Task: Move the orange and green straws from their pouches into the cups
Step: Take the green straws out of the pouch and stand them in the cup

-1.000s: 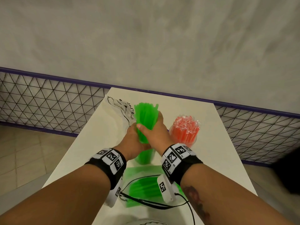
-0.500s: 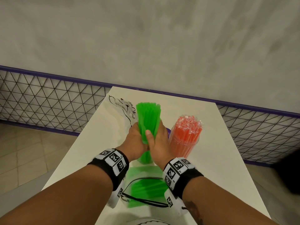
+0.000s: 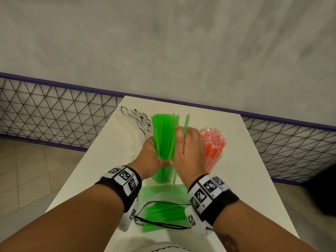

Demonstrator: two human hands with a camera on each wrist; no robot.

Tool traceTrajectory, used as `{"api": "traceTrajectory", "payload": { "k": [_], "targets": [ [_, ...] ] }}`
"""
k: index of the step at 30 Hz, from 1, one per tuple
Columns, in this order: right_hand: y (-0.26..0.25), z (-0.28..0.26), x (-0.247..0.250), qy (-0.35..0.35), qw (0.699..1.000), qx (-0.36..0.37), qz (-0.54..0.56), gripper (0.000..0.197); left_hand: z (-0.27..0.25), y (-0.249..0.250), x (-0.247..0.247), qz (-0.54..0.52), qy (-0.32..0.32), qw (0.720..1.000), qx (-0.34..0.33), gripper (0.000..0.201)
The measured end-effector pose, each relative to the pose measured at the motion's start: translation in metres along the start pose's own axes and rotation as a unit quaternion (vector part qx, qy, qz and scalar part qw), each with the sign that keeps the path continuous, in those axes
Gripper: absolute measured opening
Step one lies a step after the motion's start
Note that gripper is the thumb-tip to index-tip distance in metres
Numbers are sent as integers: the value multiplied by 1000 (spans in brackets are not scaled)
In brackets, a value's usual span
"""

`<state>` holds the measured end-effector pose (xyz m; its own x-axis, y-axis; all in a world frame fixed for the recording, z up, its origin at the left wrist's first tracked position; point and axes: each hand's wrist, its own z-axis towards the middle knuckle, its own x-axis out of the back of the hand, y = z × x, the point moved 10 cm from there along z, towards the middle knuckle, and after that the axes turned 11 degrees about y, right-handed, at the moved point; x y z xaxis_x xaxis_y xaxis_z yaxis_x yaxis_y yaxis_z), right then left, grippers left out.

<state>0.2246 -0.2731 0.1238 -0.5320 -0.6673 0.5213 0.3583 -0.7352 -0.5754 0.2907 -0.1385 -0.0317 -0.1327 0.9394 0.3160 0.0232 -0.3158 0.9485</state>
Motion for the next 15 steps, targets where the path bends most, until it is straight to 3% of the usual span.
{"api": "traceTrajectory", "payload": {
  "k": [4,7,9,11,13,15],
  "targets": [
    [-28,52,37,87,981,-35,172,38,-3,2,4,-6,1,1000,-3,105],
    [-34,70,46,121,971,-21,203,31,-5,6,3,-11,-15,1000,-5,112],
    [-33,71,33,82,982,-10,171,31,-7,9,4,-4,-21,1000,-2,114],
    [-26,62,0,-36,997,9,64,32,-9,15,4,-3,-31,1000,-4,110],
    [-9,51,-27,-129,991,17,-41,31,-11,18,3,-6,-44,999,-7,103],
    [2,49,-27,-124,991,-11,-42,48,-10,20,3,-13,-52,998,-16,101]
  ]
}}
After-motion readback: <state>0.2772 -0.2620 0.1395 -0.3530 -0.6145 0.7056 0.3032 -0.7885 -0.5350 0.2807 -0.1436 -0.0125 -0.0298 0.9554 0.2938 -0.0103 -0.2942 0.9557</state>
